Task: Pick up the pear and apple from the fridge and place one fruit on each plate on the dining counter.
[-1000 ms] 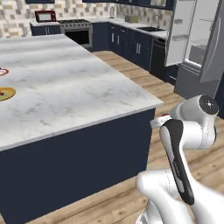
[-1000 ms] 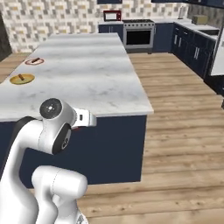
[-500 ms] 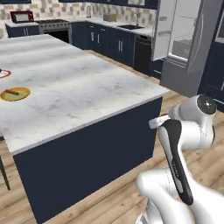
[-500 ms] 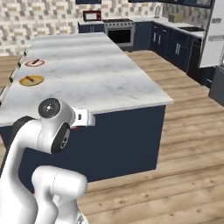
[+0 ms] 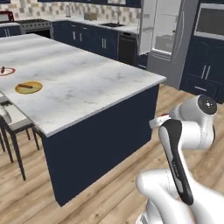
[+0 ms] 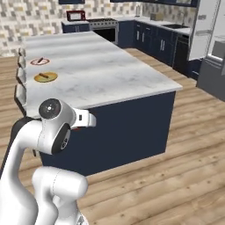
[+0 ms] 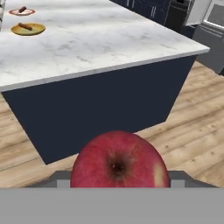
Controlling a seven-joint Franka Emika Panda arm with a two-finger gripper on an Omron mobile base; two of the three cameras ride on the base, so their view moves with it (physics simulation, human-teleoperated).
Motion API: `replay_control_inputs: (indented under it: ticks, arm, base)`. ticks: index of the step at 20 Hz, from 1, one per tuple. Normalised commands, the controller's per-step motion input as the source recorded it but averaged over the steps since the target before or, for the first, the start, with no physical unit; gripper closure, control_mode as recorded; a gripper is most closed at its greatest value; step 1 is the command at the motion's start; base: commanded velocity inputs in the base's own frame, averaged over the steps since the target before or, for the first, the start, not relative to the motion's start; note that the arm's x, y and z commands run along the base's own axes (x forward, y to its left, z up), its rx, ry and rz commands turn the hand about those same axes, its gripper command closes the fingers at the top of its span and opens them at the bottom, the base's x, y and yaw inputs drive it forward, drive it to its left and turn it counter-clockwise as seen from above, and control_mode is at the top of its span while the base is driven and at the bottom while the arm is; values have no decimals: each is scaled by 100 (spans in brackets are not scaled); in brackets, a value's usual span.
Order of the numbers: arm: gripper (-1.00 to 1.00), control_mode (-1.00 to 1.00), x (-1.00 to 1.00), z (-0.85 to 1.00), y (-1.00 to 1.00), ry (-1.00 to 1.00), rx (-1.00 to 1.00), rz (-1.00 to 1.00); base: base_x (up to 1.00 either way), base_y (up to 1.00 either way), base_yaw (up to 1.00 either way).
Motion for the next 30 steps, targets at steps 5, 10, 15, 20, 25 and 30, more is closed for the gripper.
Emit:
replay_control_inputs:
  ticks: [5, 10, 15, 20, 25, 30]
  arm:
    - [100, 100, 0, 0, 0, 0, 0, 0]
    - [100, 100, 0, 0, 0, 0, 0, 0]
    - [100, 100, 0, 0, 0, 0, 0, 0]
    - [100, 100, 0, 0, 0, 0, 0, 0]
    - [100, 100, 0, 0, 0, 0, 0, 0]
    - [100, 100, 0, 0, 0, 0, 0, 0]
  base:
    - [-71, 97, -28]
    - [-26, 100, -29]
    - [-1, 100, -30]
    - [0, 99, -34]
    - [0, 94, -41]
    - [0, 100, -35]
